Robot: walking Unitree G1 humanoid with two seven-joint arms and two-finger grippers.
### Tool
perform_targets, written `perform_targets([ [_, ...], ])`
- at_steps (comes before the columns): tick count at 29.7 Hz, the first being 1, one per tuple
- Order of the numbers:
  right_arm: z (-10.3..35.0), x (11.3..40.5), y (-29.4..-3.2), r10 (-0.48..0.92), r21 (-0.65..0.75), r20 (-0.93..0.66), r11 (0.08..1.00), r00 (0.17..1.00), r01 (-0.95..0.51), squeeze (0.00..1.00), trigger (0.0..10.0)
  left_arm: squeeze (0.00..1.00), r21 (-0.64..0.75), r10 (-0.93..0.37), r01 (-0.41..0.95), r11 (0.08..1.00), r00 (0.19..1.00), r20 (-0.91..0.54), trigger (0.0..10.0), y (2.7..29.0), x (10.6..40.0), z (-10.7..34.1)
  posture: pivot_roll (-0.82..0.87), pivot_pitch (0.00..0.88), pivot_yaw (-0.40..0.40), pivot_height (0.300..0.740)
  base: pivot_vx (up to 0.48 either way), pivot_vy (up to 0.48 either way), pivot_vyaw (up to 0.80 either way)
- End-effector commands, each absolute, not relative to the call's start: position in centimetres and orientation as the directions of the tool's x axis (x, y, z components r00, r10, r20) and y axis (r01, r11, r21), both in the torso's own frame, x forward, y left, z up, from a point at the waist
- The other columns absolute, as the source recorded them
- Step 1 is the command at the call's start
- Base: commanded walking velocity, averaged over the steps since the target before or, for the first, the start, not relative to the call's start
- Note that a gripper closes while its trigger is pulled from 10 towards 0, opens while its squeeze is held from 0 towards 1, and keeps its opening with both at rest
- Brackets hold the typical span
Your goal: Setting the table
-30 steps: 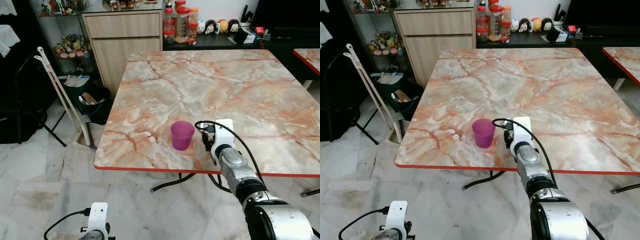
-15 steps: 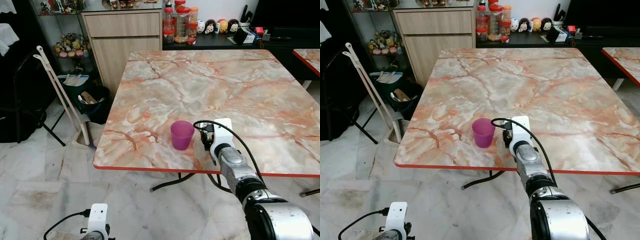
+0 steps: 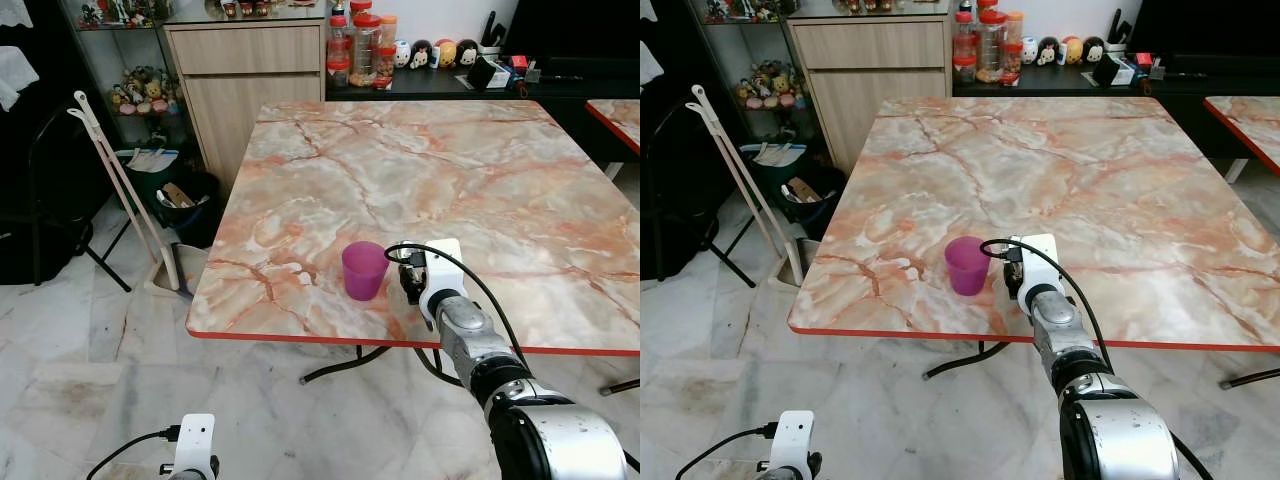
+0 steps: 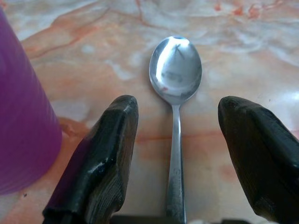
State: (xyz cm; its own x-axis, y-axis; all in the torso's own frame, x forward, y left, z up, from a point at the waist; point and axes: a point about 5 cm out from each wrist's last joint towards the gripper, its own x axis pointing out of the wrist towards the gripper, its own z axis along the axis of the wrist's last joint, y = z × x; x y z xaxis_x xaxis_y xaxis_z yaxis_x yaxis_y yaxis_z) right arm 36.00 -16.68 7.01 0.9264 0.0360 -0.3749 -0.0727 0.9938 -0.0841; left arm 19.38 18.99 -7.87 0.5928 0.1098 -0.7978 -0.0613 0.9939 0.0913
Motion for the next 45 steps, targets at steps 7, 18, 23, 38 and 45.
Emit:
perform_targets([
  [7, 6.1, 35.4, -16.6, 0.034, -0.074, -0.41, 0.995, 0.911, -0.071, 0.0, 10.0, 0.0, 0.093, 0.116, -0.068, 0.993, 0.571, -0.813, 10.0, 19.0, 18.7, -8.2, -0.04, 0.0, -0.003, 0.74, 0.0, 0.0, 0.0],
  [18, 5.0, 34.7, -17.1, 0.01, -0.063, -0.443, 0.997, 0.897, -0.042, 0.0, 10.0, 0.0, 0.093, 0.112, -0.061, 0.994, 0.564, -0.818, 10.0, 19.1, 18.5, -8.3, -0.04, 0.0, 0.002, 0.74, 0.0, 0.0, 0.0],
  [23, 4.6, 34.4, -17.3, 0.004, -0.058, -0.453, 0.998, 0.891, -0.034, 0.0, 10.0, 0.0, 0.093, 0.11, -0.058, 0.994, 0.565, -0.818, 10.0, 19.1, 18.6, -8.3, -0.04, 0.0, 0.005, 0.74, 0.0, 0.0, 0.0],
  [38, 4.8, 34.5, -17.2, 0.007, -0.044, -0.443, 0.999, 0.896, -0.029, 0.0, 0.0, 0.0, 0.092, 0.104, -0.051, 0.994, 0.561, -0.821, 10.0, 19.0, 18.7, -8.2, -0.04, 0.0, 0.007, 0.74, 0.0, 0.0, 0.0],
  [45, 4.9, 34.6, -17.2, 0.005, -0.042, -0.438, 0.999, 0.899, -0.026, 0.0, 0.0, 0.0, 0.092, 0.102, -0.047, 0.995, 0.562, -0.821, 10.0, 19.0, 18.7, -8.2, -0.04, 0.0, 0.008, 0.74, 0.0, 0.0, 0.0],
])
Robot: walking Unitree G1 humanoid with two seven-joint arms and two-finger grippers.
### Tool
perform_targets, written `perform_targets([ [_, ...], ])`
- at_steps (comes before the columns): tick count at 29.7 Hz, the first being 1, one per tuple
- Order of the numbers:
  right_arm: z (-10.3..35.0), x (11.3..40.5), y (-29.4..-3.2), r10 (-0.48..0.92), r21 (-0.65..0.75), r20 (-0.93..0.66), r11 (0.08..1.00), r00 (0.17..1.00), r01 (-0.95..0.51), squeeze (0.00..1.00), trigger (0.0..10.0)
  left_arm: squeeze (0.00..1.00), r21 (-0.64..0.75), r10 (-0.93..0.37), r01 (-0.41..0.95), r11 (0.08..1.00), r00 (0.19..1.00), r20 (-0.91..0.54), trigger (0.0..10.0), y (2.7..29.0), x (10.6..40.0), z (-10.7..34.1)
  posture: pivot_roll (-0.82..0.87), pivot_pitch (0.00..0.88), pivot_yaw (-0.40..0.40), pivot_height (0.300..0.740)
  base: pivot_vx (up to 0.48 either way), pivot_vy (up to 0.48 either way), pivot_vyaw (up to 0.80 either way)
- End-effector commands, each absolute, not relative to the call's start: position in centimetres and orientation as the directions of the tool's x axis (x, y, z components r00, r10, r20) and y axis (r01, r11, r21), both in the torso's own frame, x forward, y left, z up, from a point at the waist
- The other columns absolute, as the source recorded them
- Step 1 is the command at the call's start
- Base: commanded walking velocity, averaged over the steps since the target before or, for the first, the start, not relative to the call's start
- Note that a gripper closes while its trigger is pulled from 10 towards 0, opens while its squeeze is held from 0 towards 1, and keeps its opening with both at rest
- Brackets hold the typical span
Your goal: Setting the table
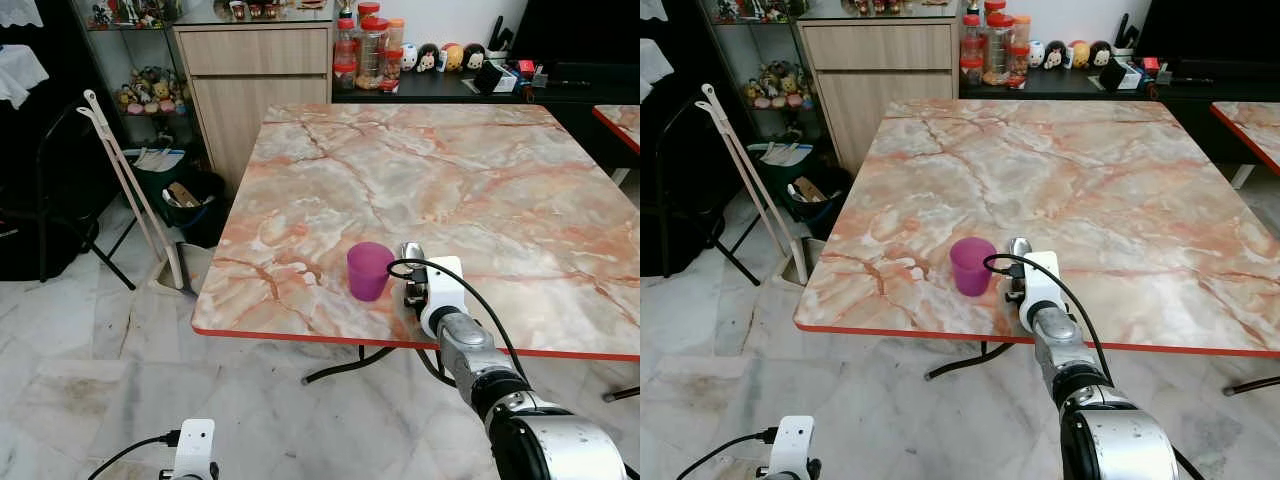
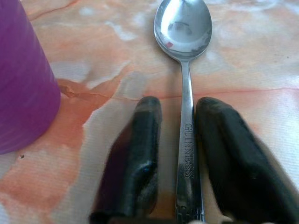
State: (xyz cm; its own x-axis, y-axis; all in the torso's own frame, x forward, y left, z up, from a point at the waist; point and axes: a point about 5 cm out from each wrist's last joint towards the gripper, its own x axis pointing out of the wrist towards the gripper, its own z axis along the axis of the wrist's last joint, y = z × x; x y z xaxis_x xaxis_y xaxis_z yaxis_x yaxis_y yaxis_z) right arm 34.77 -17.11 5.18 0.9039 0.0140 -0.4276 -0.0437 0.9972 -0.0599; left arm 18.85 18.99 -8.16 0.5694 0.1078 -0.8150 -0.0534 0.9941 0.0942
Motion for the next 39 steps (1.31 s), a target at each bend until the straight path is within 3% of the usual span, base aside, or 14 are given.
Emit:
perform_targets([
  [1, 4.9, 34.6, -17.2, 0.003, -0.042, -0.438, 0.999, 0.899, -0.024, 0.0, 0.0, 0.0, 0.091, 0.101, -0.046, 0.995, 0.563, -0.821, 10.0, 19.0, 18.8, -8.2, -0.04, 0.0, 0.008, 0.74, 0.0, 0.0, 0.0],
  [22, 5.7, 35.1, -17.4, -0.007, -0.04, -0.397, 0.999, 0.918, -0.01, 0.0, 0.0, 0.0, 0.085, 0.092, -0.039, 0.996, 0.568, -0.818, 10.0, 18.7, 19.2, -8.1, -0.04, 0.0, 0.008, 0.74, 0.0, 0.0, 0.0],
  [32, 8.7, 36.6, -17.7, -0.032, -0.033, -0.247, 0.999, 0.969, 0.024, 0.0, 0.0, 0.0, 0.086, 0.094, -0.04, 0.995, 0.576, -0.812, 10.0, 18.7, 19.6, -7.9, -0.05, 0.0, 0.014, 0.74, 0.0, 0.0, 0.0],
  [33, 9.2, 36.9, -17.6, -0.028, -0.036, -0.217, 0.999, 0.976, 0.021, 0.0, 4.0, 0.0, 0.086, 0.093, -0.04, 0.995, 0.577, -0.812, 10.0, 18.7, 19.6, -7.9, -0.05, 0.0, 0.015, 0.74, 0.0, 0.0, 0.0],
  [34, 9.5, 37.0, -17.5, -0.026, -0.038, -0.203, 0.999, 0.979, 0.019, 0.0, 4.0, 0.0, 0.086, 0.093, -0.04, 0.996, 0.577, -0.812, 10.0, 18.7, 19.6, -7.8, -0.05, 0.0, 0.015, 0.74, 0.0, 0.0, 0.0],
  [35, 9.9, 37.1, -17.3, -0.015, -0.039, -0.179, 0.999, 0.984, 0.008, 0.0, 10.0, 0.0, 0.085, 0.092, -0.04, 0.996, 0.577, -0.811, 10.0, 18.7, 19.6, -7.8, -0.06, 0.0, 0.016, 0.74, 0.0, 0.0, 0.0],
  [39, 11.4, 37.4, -16.5, 0.03, -0.039, -0.064, 0.999, 0.997, -0.033, 0.0, 10.0, 0.0, 0.084, 0.092, -0.04, 0.996, 0.578, -0.811, 10.0, 18.6, 19.6, -7.8, -0.06, 0.0, 0.014, 0.74, 0.0, 0.0, 0.0],
])
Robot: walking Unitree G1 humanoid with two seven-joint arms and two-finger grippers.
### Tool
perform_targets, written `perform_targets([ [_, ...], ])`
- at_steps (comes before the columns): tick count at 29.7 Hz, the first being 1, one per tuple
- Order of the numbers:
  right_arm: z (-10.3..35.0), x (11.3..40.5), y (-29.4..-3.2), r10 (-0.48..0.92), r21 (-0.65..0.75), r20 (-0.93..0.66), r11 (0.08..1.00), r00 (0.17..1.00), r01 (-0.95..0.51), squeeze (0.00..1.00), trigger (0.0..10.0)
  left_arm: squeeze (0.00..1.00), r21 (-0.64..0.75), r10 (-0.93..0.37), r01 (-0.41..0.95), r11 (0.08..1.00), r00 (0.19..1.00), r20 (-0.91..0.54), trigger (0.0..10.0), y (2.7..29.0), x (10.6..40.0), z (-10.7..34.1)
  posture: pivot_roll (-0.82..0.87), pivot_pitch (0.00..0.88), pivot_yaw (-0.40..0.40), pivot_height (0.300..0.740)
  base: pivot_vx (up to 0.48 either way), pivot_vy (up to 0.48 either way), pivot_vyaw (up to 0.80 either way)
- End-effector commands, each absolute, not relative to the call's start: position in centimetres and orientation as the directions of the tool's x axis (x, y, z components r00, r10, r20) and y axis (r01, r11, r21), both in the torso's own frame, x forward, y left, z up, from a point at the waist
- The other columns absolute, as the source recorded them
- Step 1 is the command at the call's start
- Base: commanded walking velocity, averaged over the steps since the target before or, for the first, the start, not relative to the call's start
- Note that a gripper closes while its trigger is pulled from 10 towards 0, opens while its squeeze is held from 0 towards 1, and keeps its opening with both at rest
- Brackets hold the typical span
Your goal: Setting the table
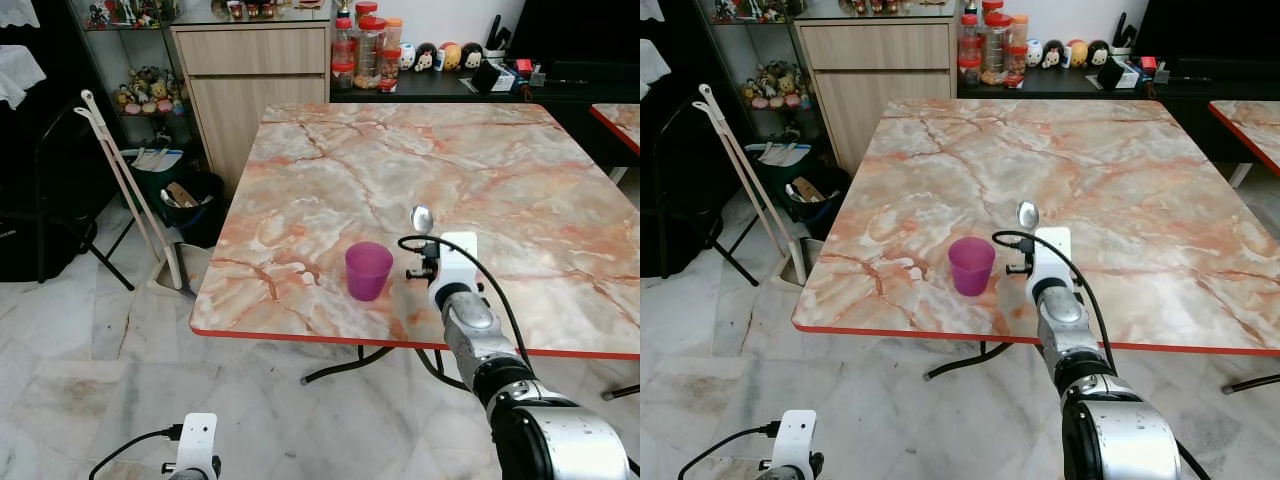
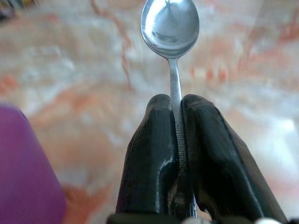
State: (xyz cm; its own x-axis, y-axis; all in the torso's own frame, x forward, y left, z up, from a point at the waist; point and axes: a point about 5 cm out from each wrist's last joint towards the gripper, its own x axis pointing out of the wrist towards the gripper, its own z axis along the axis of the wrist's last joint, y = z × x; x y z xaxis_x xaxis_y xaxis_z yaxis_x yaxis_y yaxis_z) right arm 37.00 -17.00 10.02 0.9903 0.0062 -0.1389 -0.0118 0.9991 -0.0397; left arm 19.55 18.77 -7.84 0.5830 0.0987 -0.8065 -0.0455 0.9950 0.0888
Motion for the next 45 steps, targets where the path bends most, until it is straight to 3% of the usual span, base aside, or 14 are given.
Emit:
perform_targets([
  [1, 11.7, 37.4, -16.2, 0.042, -0.05, -0.027, 0.998, 0.999, -0.044, 0.0, 10.0, 0.0, 0.083, 0.091, -0.04, 0.996, 0.578, -0.811, 10.0, 18.6, 19.6, -7.9, -0.06, 0.0, 0.014, 0.74, 0.0, 0.0, 0.0],
  [8, 13.1, 35.5, -15.2, 0.112, -0.127, 0.163, 0.988, 0.98, -0.092, 0.0, 10.0, 0.0, 0.081, 0.091, -0.044, 0.996, 0.576, -0.812, 10.0, 18.6, 19.4, -7.9, -0.07, 0.0, 0.011, 0.74, 0.0, 0.0, 0.0],
  [11, 14.3, 33.0, -14.9, 0.157, -0.174, 0.288, 0.979, 0.945, -0.109, 0.0, 10.0, 0.0, 0.08, 0.091, -0.045, 0.996, 0.574, -0.814, 10.0, 18.6, 19.3, -8.0, -0.08, 0.0, 0.011, 0.74, 0.0, 0.0, 0.0],
  [18, 14.6, 29.4, -14.8, 0.176, -0.233, 0.381, 0.968, 0.908, -0.09, 0.0, 10.0, 0.0, 0.08, 0.088, -0.039, 0.996, 0.572, -0.816, 10.0, 18.5, 19.2, -8.1, -0.1, 0.0, 0.013, 0.74, 0.0, 0.0, 0.0],
  [19, 14.2, 28.1, -14.7, 0.207, -0.307, 0.398, 0.948, 0.894, -0.083, 0.0, 10.0, 0.0, 0.079, 0.085, -0.036, 0.996, 0.572, -0.816, 10.0, 18.4, 19.2, -8.1, -0.1, 0.0, 0.014, 0.74, 0.0, 0.0, 0.0],
  [24, 14.2, 26.7, -14.3, 0.229, -0.349, 0.386, 0.933, 0.894, -0.088, 0.0, 10.0, 0.0, 0.078, 0.083, -0.033, 0.996, 0.573, -0.815, 10.0, 18.3, 19.3, -8.1, -0.1, 0.0, 0.012, 0.74, 0.0, 0.0, 0.0],
  [32, 7.5, 23.0, -16.6, 0.191, -0.407, 0.139, 0.906, 0.972, -0.12, 0.0, 10.0, 0.0, 0.084, 0.094, -0.043, 0.996, 0.57, -0.816, 10.0, 18.6, 18.9, -8.2, -0.1, 0.0, 0.009, 0.74, 0.0, 0.0, 0.0],
  [36, 5.2, 21.5, -16.4, 0.276, -0.393, 0.006, 0.884, 0.961, -0.251, 0.0, 10.0, 0.0, 0.09, 0.099, -0.044, 0.995, 0.569, -0.817, 10.0, 18.8, 18.8, -8.2, -0.09, 0.0, 0.011, 0.74, 0.0, 0.0, 0.0],
  [45, 3.9, 20.5, -17.5, 0.305, -0.386, -0.064, 0.87, 0.95, -0.305, 0.0, 10.0, 0.0, 0.102, 0.112, -0.049, 0.994, 0.57, -0.814, 10.0, 19.3, 18.6, -8.2, -0.09, 0.0, 0.015, 0.74, 0.0, 0.0, 0.0],
])
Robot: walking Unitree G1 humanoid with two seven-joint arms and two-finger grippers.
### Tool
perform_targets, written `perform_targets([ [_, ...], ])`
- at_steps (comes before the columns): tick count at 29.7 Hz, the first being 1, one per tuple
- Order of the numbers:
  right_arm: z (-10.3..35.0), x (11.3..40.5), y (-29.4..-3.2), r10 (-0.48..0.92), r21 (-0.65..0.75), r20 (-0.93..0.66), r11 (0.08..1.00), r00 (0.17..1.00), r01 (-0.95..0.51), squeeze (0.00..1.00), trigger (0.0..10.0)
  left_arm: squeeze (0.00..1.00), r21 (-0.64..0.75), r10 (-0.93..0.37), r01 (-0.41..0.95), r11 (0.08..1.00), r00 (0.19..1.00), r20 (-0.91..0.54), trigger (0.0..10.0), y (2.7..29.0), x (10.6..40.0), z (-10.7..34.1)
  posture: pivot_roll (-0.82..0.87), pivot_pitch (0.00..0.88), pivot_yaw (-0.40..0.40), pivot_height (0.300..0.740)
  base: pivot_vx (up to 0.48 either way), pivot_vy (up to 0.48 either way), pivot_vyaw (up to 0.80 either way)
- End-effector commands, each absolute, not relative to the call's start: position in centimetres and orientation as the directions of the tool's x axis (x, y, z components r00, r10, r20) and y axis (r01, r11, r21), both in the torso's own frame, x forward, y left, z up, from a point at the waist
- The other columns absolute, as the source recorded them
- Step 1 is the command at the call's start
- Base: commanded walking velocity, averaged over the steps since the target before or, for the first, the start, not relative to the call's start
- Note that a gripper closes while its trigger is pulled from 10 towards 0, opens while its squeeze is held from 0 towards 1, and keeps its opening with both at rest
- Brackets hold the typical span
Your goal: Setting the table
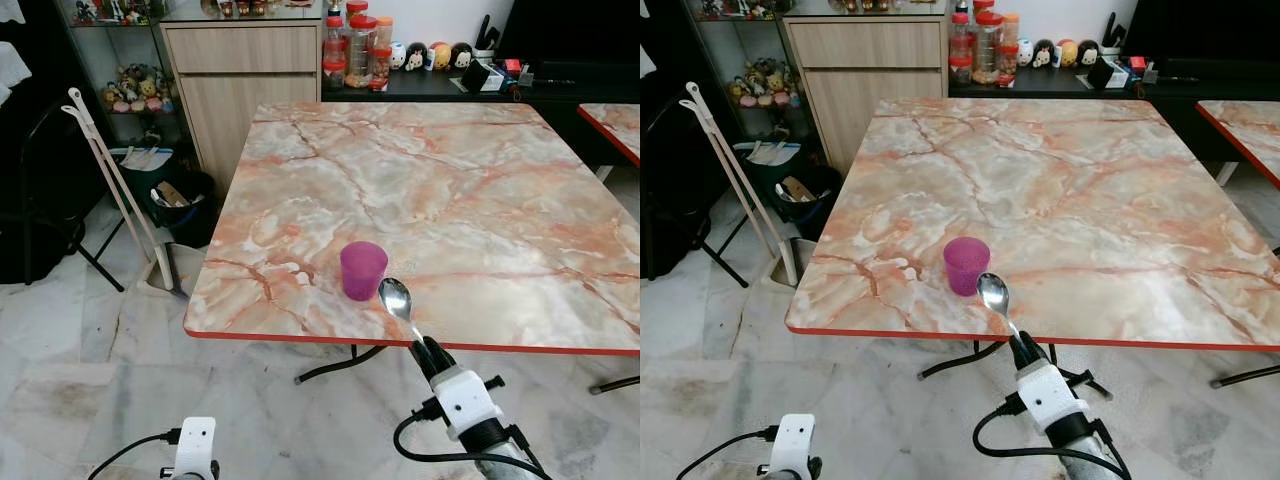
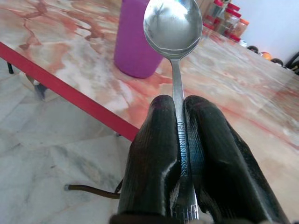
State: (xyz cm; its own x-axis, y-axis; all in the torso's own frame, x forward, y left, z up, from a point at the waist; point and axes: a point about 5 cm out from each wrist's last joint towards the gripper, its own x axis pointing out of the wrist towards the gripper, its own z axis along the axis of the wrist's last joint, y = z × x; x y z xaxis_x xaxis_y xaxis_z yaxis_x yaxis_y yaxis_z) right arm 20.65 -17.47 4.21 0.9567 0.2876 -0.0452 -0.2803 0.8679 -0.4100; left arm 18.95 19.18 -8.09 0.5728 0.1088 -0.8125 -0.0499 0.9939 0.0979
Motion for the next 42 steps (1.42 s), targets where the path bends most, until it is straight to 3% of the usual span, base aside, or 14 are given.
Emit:
perform_targets([
  [1, 3.6, 20.4, -17.5, 0.318, -0.378, -0.08, 0.867, 0.945, -0.324, 0.0, 10.0, 0.0, 0.102, 0.112, -0.05, 0.994, 0.569, -0.814, 10.0, 19.3, 18.6, -8.2, -0.09, 0.0, 0.015, 0.74, 0.0, 0.0, 0.0],
  [11, 1.2, 19.3, -18.3, 0.407, -0.315, -0.236, 0.827, 0.882, -0.466, 0.0, 10.0, 0.0, 0.107, 0.118, -0.054, 0.993, 0.577, -0.808, 10.0, 19.3, 18.9, -8.1, -0.09, 0.0, 0.011, 0.74, 0.0, 0.0, 0.0],
  [17, 1.1, 19.5, -18.7, 0.428, -0.293, -0.247, 0.822, 0.869, -0.489, 0.0, 10.0, 0.0, 0.112, 0.125, -0.059, 0.992, 0.58, -0.805, 10.0, 19.3, 19.0, -8.0, -0.09, 0.0, 0.012, 0.74, 0.0, 0.0, 0.0],
  [23, 0.9, 19.1, -17.9, 0.529, -0.241, -0.276, 0.77, 0.803, -0.59, 0.0, 10.0, 0.0, 0.112, 0.128, -0.064, 0.992, 0.585, -0.801, 10.0, 19.4, 19.1, -8.0, -0.08, 0.0, 0.01, 0.74, 0.0, 0.0, 0.0],
  [29, 1.7, 19.4, -17.8, 0.549, -0.236, -0.246, 0.765, 0.799, -0.598, 0.0, 10.0, 0.0, 0.116, 0.133, -0.067, 0.991, 0.585, -0.8, 10.0, 19.5, 19.0, -8.0, -0.09, 0.0, 0.011, 0.74, 0.0, 0.0, 0.0],
  [42, -1.2, 17.7, -18.8, 0.567, -0.085, -0.385, 0.764, 0.728, -0.64, 0.0, 10.0, 0.0, 0.115, 0.135, -0.071, 0.991, 0.588, -0.798, 10.0, 19.4, 19.2, -7.9, -0.08, 0.0, 0.009, 0.74, 0.0, 0.0, 0.0],
])
